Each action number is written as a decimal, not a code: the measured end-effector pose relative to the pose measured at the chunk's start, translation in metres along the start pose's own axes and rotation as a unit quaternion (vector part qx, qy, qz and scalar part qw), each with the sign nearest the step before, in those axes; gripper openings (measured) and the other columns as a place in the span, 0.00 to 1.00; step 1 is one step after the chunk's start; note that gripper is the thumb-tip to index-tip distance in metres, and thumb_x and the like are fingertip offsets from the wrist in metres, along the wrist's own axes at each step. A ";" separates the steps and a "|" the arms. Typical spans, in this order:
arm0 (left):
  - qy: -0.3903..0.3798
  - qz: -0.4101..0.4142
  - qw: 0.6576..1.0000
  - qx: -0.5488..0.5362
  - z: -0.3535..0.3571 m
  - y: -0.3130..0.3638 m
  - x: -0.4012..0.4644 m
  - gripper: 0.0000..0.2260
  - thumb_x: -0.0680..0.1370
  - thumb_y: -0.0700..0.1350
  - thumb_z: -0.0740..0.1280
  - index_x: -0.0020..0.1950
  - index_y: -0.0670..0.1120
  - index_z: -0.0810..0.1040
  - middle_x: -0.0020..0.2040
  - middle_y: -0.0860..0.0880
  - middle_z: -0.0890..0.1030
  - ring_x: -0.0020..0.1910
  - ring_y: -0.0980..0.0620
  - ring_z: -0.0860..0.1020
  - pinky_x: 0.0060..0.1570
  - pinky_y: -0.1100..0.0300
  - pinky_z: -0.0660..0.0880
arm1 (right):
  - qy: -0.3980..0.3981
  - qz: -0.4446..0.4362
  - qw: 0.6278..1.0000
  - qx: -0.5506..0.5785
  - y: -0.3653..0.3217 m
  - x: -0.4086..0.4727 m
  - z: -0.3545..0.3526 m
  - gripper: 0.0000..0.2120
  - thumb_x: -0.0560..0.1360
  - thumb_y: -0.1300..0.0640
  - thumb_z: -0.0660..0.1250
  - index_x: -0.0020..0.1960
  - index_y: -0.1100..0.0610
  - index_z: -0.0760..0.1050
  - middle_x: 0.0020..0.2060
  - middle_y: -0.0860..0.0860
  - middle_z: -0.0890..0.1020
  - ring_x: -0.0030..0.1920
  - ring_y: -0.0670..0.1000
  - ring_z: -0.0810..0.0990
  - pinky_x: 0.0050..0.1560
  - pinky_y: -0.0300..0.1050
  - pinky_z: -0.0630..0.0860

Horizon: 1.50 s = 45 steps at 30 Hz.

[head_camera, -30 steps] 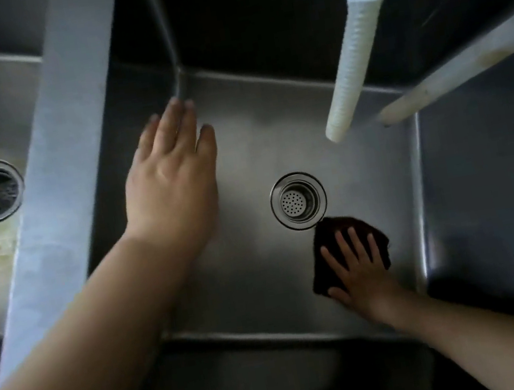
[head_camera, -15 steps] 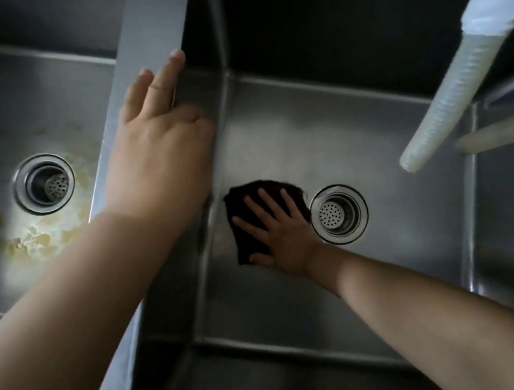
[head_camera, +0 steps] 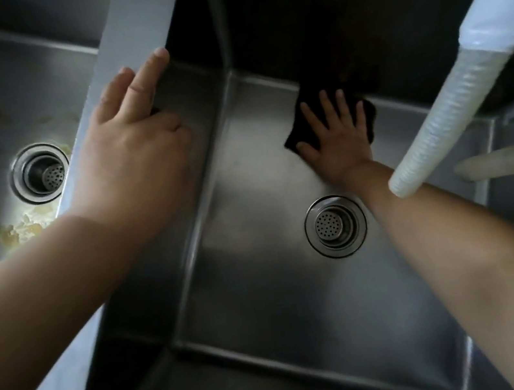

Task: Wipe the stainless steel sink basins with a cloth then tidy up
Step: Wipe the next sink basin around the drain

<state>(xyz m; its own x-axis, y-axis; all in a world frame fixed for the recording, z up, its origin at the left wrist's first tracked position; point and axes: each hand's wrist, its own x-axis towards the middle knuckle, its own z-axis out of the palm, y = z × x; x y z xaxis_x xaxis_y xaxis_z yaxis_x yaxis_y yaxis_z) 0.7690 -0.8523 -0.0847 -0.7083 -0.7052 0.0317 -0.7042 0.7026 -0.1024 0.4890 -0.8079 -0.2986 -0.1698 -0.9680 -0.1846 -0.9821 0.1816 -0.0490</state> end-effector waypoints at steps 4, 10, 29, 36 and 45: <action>0.001 0.004 1.000 0.014 0.002 0.000 -0.002 0.09 0.71 0.41 0.62 0.41 0.42 0.82 0.39 0.47 0.81 0.75 0.40 0.58 0.73 0.46 0.52 | -0.019 0.062 0.998 -0.016 0.049 -0.029 0.002 0.36 0.75 0.38 0.57 0.78 0.48 0.48 0.77 0.55 0.50 0.76 0.59 0.43 0.73 0.64 0.41; 0.009 0.006 1.000 0.016 0.004 0.000 -0.003 0.12 0.71 0.42 0.60 0.44 0.41 0.83 0.41 0.44 0.82 0.74 0.39 0.57 0.72 0.45 0.53 | -0.042 0.182 0.982 -0.002 0.106 -0.109 0.008 0.35 0.76 0.35 0.48 0.77 0.48 0.45 0.77 0.57 0.51 0.75 0.60 0.45 0.71 0.61 0.38; -0.026 0.004 0.999 -0.030 -0.004 -0.001 -0.007 0.07 0.73 0.38 0.65 0.41 0.40 0.82 0.44 0.41 0.83 0.76 0.40 0.53 0.73 0.42 0.51 | -0.331 0.095 0.932 -0.113 0.021 -0.313 0.018 0.42 0.75 0.35 0.53 0.76 0.56 0.37 0.69 0.62 0.28 0.63 0.62 0.16 0.62 0.62 0.20; -0.031 0.008 0.998 -0.054 -0.004 -0.003 -0.006 0.07 0.72 0.38 0.64 0.39 0.40 0.82 0.43 0.41 0.82 0.75 0.38 0.53 0.72 0.39 0.52 | -0.233 -0.127 0.960 -0.086 -0.062 -0.264 0.010 0.45 0.60 0.33 0.73 0.70 0.56 0.69 0.66 0.65 0.71 0.69 0.68 0.63 0.65 0.73 0.55; -0.053 0.006 0.998 -0.044 -0.005 -0.004 -0.005 0.09 0.74 0.42 0.61 0.41 0.48 0.81 0.52 0.45 0.82 0.77 0.42 0.47 0.73 0.41 0.48 | -0.182 -0.093 0.979 -0.014 -0.180 -0.144 0.020 0.43 0.75 0.35 0.55 0.73 0.51 0.29 0.73 0.58 0.34 0.68 0.63 0.25 0.61 0.64 0.20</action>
<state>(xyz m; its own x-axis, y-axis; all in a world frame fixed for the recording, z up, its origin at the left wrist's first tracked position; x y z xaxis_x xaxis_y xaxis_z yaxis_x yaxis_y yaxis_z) 0.7752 -0.8506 -0.0796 -0.7101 -0.7002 -0.0745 -0.7014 0.7127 -0.0134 0.6917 -0.6973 -0.2825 0.0477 -0.8574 -0.5124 -0.9960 -0.0021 -0.0893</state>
